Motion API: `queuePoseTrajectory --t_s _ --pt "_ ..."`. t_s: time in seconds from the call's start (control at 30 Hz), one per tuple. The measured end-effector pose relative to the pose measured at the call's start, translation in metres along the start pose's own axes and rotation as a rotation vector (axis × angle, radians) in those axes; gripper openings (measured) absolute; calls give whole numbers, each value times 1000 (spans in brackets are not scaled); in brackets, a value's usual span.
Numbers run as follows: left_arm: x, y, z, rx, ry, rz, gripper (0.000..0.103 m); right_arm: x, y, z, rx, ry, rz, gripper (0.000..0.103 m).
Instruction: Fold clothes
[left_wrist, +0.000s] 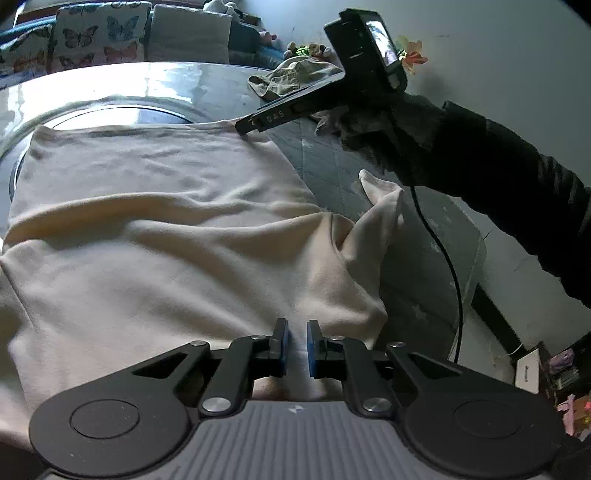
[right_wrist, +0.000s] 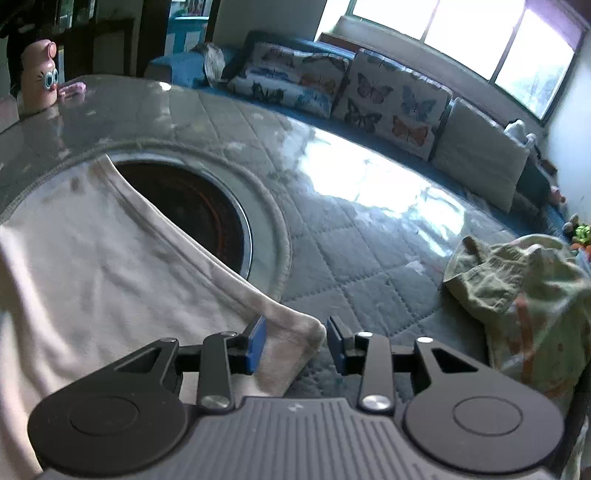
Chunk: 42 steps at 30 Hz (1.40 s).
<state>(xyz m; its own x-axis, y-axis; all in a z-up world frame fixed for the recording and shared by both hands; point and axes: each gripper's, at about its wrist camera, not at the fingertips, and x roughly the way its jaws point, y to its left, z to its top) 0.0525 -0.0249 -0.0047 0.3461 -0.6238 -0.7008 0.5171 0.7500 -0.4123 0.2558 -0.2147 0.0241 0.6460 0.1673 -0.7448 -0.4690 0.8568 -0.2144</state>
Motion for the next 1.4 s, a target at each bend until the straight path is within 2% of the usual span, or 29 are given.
queuePoseTrajectory --t_s 0.07,0.13,0.2,0.43,0.5,0.53,0.57,0.63,0.8,0.9,1.07,1.4 --pt "0 2 0 -6 1 -8 12 8 -1 2 -13 10 1 16" --pt "0 2 0 -7 3 -12 12 15 -3 5 -27 20 2 9" --pt "0 3 0 -7 5 -17 12 18 -5 7 -25 18 -5 6" --pt "0 7 0 -23 5 -30 11 20 -11 13 12 -13 -49 7" --pt "0 7 0 -25 4 -30 11 20 -13 15 22 -22 -61 9" --pt "0 7 0 -26 4 -31 11 20 -14 16 28 -26 -68 18" --pt "0 7 1 -27 4 -32 11 21 -15 16 33 -31 -74 21" --pt "0 7 2 -27 6 -34 11 20 -15 19 37 -39 -76 21" --pt "0 8 4 -27 7 -39 12 19 22 33 -51 -38 95 21" --pt "-1 9 3 -36 6 -43 12 29 47 39 -93 -34 157 21" --pt "-1 10 2 -43 5 -51 12 48 65 48 -111 -17 179 20" --pt "-1 12 -1 -65 0 -88 12 74 60 68 4 -40 143 20"
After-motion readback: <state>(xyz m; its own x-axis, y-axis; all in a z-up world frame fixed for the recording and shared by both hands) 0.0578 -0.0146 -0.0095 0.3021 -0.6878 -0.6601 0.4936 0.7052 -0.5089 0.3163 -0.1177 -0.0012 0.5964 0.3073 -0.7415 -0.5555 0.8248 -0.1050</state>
